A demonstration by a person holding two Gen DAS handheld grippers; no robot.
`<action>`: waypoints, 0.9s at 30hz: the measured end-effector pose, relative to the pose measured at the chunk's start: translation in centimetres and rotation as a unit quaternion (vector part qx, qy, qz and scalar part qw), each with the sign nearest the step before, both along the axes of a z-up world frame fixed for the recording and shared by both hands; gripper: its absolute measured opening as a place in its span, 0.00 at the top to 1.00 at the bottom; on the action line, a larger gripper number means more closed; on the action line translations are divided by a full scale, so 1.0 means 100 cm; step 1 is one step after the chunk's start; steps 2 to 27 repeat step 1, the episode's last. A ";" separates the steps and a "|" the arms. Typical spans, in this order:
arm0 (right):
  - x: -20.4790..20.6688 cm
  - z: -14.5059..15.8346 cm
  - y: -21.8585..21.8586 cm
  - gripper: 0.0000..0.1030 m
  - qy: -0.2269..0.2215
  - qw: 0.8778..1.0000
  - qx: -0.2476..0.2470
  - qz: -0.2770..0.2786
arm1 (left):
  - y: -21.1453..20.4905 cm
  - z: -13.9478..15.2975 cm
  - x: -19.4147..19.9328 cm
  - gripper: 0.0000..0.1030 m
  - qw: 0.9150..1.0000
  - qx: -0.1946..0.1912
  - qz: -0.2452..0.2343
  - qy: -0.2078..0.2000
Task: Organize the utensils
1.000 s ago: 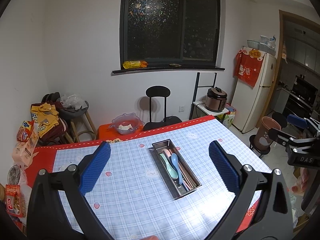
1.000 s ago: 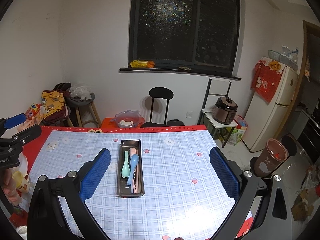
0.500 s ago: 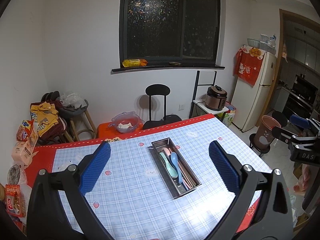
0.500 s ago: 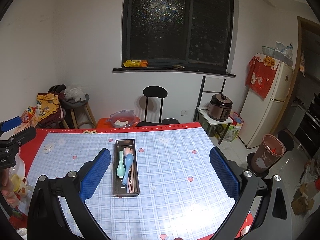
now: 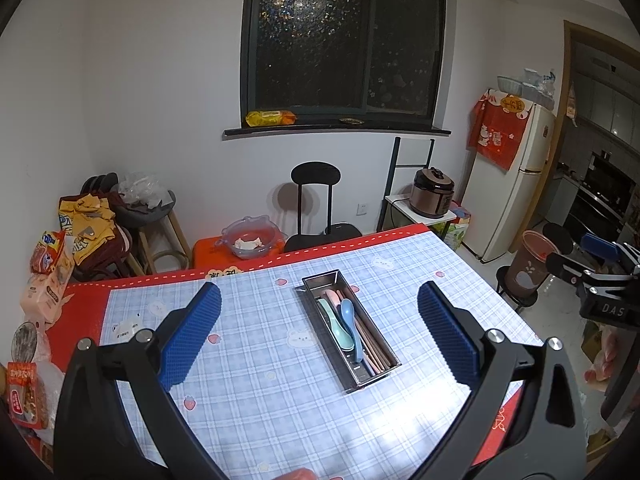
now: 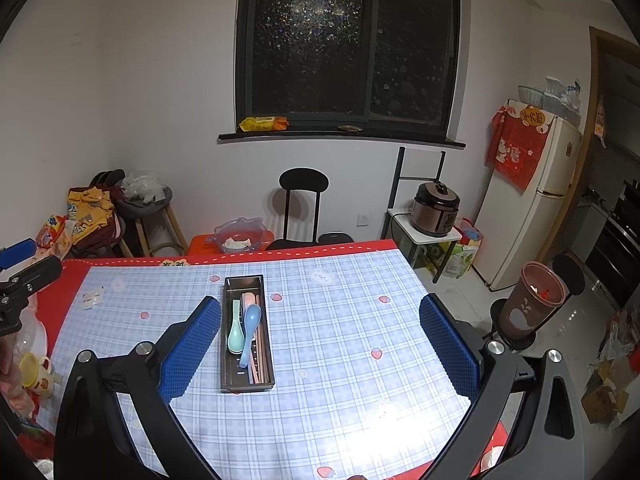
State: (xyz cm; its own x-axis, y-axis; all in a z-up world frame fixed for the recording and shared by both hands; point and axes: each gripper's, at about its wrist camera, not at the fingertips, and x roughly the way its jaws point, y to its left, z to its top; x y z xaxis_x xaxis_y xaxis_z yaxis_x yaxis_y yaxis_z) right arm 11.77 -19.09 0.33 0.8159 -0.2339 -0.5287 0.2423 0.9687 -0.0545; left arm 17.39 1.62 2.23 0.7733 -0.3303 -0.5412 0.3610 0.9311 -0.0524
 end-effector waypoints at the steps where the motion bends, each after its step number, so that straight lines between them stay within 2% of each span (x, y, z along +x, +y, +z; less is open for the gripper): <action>1: 0.001 -0.001 0.000 0.06 0.002 1.000 0.000 0.000 | 0.001 -0.001 0.001 0.06 1.000 -0.001 0.001 0.002; 27: 0.001 -0.001 0.000 0.06 0.002 1.000 0.000 0.000 | 0.001 -0.001 0.001 0.06 1.000 -0.001 0.001 0.002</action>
